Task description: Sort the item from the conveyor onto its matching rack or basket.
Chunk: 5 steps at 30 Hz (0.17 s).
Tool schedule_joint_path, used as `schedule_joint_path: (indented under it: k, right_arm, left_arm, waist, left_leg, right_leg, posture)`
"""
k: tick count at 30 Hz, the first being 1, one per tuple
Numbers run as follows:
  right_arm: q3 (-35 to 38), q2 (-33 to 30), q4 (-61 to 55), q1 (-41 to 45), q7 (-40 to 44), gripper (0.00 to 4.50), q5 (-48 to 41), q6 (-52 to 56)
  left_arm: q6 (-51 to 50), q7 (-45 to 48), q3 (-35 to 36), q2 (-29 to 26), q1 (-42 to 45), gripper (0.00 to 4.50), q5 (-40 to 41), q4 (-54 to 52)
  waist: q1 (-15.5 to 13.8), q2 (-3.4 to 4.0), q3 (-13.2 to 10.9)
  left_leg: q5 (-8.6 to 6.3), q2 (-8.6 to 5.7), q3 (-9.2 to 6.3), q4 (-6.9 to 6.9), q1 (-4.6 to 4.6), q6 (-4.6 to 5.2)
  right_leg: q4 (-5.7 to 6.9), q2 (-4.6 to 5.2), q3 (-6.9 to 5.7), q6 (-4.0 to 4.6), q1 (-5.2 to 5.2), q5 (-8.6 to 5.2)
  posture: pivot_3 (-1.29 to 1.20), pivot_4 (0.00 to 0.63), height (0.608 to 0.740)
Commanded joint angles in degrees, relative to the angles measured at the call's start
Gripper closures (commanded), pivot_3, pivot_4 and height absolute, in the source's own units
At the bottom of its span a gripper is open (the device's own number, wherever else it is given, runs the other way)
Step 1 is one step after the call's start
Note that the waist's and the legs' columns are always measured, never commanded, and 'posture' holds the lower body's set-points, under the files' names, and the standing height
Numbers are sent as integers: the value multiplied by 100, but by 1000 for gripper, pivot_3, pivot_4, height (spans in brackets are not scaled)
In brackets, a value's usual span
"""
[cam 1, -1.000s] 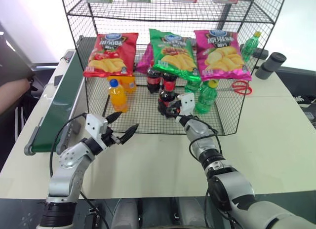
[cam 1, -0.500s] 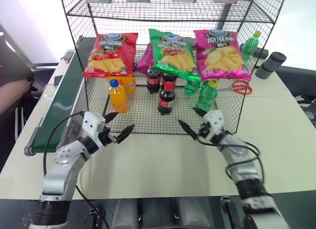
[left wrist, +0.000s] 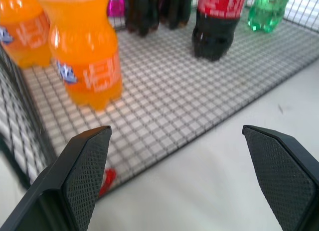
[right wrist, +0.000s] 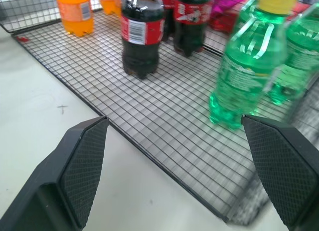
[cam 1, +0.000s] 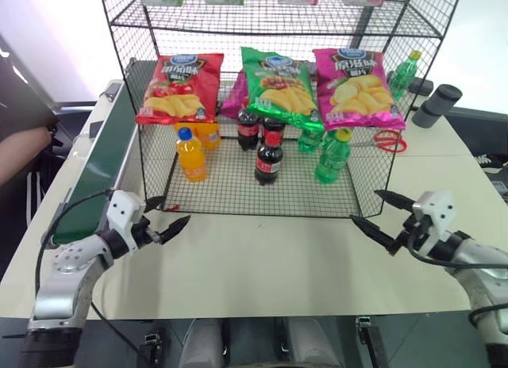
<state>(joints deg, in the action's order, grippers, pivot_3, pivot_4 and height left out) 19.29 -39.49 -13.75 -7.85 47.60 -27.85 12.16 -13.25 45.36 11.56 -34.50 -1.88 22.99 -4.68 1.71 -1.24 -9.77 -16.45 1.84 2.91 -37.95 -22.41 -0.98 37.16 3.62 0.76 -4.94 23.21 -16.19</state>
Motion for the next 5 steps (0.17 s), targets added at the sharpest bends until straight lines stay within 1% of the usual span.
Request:
schedule_joint_path:
  k: [1,5]
  right_arm:
    - [202,-45,-320,49,-67,74,-144,70]
    - [123,-16,-340,131,-113,74,-131,140]
  left_arm:
    - [252,46,161,-59,-59,0,-40,-105]
    - [338,79,103,-70,-112,0,-97,-131]
  waist:
    - [-32,0,0]
    - [-91,0,0]
  left_leg:
    - [0,0,0,0,0,0]
    - [0,0,0,0,-1,0]
  right_leg:
    - [0,0,0,0,1,0]
    - [-3,4,1,3,2,-1]
  posture:
    - [0,150,740]
    - [0,150,740]
